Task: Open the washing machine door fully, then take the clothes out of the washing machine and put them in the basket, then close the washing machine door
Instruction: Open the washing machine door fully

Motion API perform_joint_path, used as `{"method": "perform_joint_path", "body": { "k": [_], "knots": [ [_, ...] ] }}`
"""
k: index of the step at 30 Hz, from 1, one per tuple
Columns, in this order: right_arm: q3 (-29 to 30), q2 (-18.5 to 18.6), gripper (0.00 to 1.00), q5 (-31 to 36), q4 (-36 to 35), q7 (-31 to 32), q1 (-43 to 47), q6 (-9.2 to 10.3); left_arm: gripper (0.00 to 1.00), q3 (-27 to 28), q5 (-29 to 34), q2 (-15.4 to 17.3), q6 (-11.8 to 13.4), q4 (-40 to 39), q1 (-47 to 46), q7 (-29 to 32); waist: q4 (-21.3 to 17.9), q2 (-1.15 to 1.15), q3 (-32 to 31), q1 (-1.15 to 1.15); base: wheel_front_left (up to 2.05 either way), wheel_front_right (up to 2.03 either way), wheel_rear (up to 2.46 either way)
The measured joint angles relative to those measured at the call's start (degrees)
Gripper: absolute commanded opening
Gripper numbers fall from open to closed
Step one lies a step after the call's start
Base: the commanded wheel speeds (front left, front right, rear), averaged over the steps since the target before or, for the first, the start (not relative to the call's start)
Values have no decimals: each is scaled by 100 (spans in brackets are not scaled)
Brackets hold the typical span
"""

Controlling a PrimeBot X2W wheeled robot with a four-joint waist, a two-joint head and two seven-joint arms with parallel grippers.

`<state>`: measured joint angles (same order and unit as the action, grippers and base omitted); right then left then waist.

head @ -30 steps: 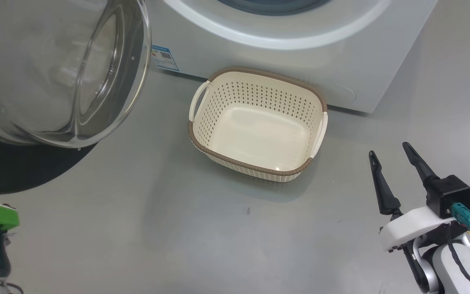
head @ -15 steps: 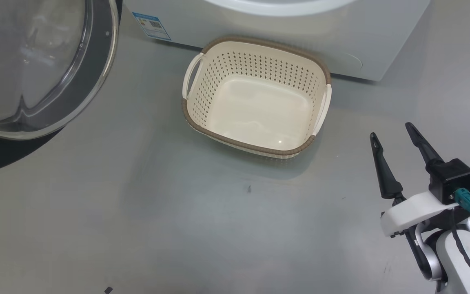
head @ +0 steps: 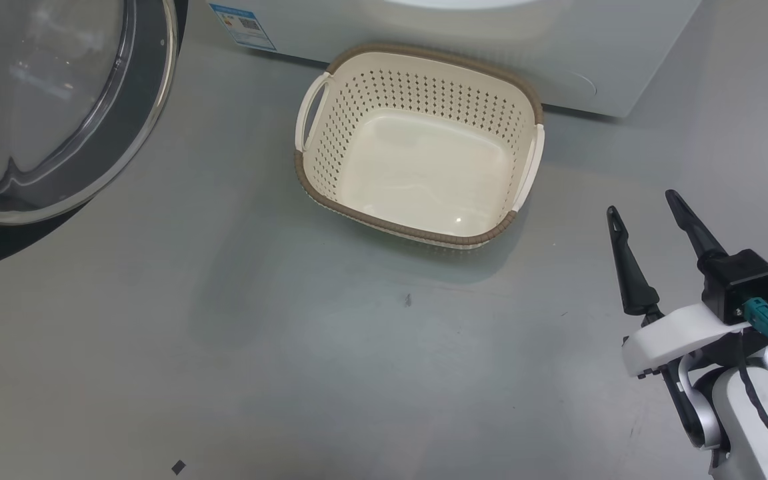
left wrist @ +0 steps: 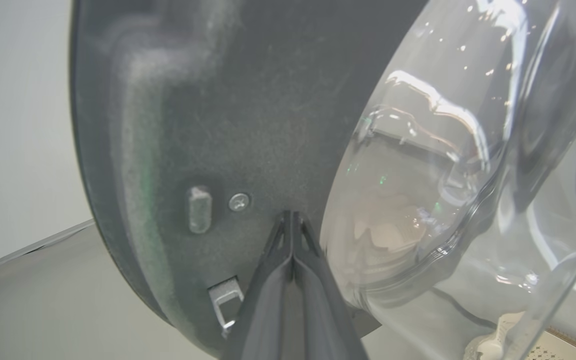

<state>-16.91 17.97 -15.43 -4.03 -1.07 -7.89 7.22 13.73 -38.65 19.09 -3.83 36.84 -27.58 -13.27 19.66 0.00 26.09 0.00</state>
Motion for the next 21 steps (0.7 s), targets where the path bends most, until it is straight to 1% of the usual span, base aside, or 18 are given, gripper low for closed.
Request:
{"method": "perform_joint_path", "body": {
  "k": [8,12,15,21],
  "knots": [
    [21,-97,100,-5,116,-90,-12,0,0,-207,167,1,-58,182,-8,-48,-19,0,-191,0,0,0,0],
    [19,-199,100,-24,243,-201,-12,0,0,-383,269,-88,-109,199,-7,-51,-28,0,-343,0,0,0,0],
    [15,-272,100,-66,315,-313,-12,0,0,-482,414,-172,-149,167,0,-96,-41,0,-483,0,0,0,0],
    [44,-398,100,-221,499,-541,-3,0,0,-730,659,-207,-209,-68,127,-101,-95,0,-827,0,0,0,0]
  ]
}}
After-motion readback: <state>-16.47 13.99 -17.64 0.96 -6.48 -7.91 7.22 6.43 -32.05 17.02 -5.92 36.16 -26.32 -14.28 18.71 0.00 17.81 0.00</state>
